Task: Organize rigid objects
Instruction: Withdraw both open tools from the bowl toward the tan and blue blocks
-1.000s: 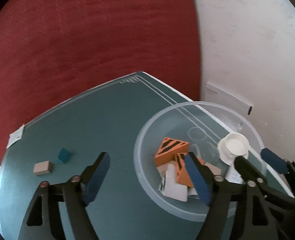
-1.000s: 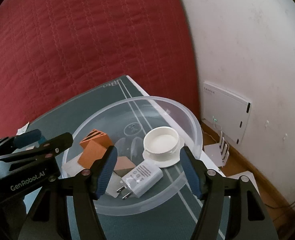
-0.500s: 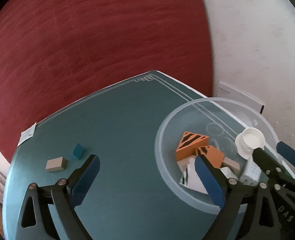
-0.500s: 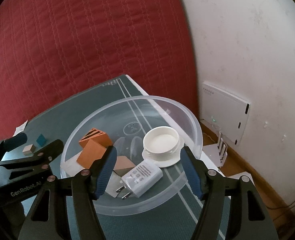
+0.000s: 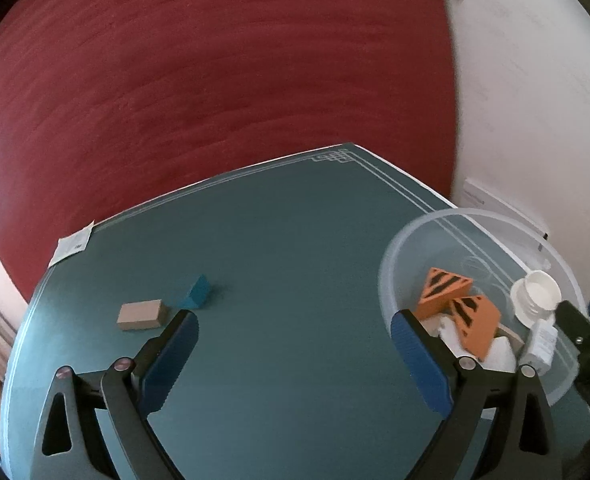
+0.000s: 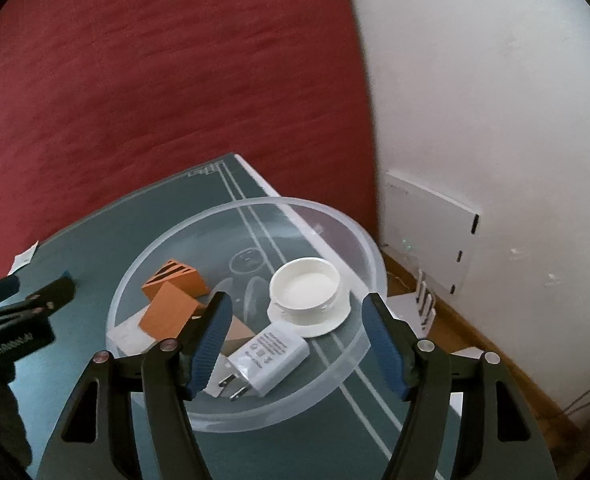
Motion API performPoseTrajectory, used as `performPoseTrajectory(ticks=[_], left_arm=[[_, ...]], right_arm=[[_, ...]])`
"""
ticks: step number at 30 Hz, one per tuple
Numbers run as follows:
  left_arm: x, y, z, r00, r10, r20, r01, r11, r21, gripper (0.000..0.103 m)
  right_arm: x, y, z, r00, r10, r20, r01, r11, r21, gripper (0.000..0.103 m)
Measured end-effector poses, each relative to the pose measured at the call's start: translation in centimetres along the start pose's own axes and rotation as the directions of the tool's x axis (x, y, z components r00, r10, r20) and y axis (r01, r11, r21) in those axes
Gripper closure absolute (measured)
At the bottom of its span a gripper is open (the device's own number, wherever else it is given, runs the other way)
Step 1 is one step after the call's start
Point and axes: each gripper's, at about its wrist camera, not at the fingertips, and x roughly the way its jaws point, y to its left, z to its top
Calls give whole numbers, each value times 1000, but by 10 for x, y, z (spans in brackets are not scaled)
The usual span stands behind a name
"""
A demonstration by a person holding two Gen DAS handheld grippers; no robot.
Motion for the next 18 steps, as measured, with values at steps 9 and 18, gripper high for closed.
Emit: performPoseTrajectory(ticks=[9,18], left_arm=[[8,60,1,999,44,-11,-45,994,-99,1],[24,127,-9,994,89,-69,-101,974,-203,1]], right_arm=[[-8,13,-3,1000,21,-22,-22,998,-59,26],[-15,44,3,993,110,-31,-112,990,-82,23]])
